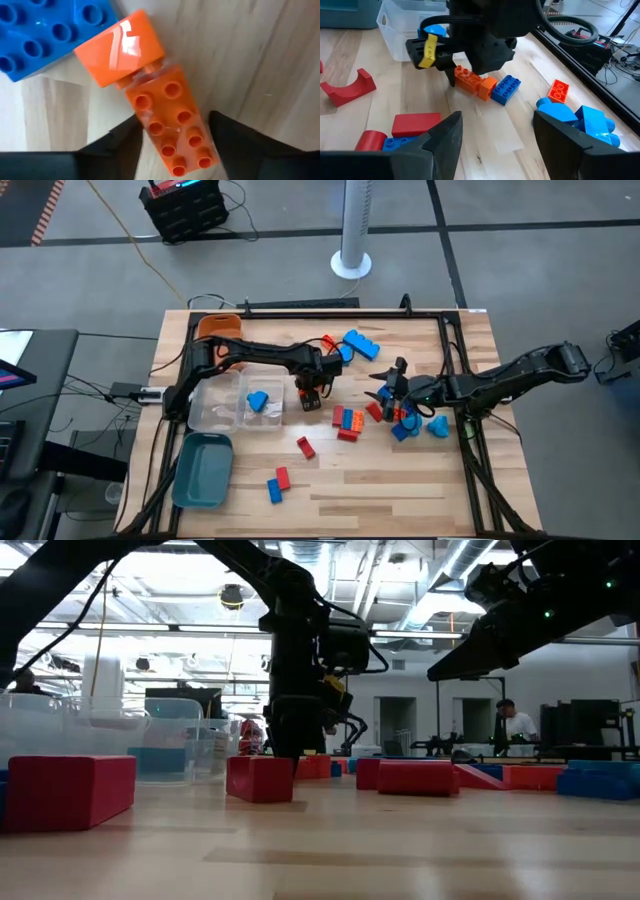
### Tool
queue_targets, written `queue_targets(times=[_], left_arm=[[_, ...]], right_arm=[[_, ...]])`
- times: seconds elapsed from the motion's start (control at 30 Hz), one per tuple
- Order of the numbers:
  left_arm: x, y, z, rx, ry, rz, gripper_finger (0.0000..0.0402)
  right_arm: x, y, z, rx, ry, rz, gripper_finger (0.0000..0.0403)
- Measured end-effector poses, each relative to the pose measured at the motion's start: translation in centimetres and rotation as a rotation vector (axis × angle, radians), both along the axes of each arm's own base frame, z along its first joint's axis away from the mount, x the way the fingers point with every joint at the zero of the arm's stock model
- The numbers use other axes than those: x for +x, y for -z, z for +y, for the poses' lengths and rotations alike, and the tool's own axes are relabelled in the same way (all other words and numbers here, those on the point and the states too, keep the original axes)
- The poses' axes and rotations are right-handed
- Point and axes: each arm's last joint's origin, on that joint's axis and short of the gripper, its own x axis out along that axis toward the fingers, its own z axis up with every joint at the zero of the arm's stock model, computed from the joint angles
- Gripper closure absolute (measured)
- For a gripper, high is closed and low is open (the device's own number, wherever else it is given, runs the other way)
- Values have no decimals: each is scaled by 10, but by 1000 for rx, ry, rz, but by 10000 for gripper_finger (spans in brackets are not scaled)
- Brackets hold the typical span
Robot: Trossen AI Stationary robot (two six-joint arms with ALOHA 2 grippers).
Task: Sort blocks
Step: Put the orange game piece into the orange bin
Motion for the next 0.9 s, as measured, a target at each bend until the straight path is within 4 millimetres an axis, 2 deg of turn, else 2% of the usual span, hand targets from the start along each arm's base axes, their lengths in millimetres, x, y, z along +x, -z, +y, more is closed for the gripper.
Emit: queue_targets(times=[0.1, 0.13, 0.23, 0.4, 0.53, 0.73, 0.9], left_arm=[[0, -3, 0, 8, 22, 21, 260], [1, -5, 0, 14, 23, 26, 269], [4, -12, 1, 29, 32, 37, 269], [10, -39, 4, 59, 45, 20, 269], [10, -52, 4, 69, 55, 45, 269], [-10, -86, 4, 176, 49, 104, 269], [-40, -135, 17, 305, -48, 55, 269]], right_arm=[[0, 0, 0, 0, 0, 0, 147], [0, 0, 0, 0, 0, 0, 147], [0, 0, 0, 4, 2, -1, 147], [0, 1, 0, 6, 3, 5, 147], [-1, 1, 0, 6, 3, 10, 147], [-1, 3, 0, 3, 3, 34, 147], [-2, 3, 0, 3, 3, 36, 147]])
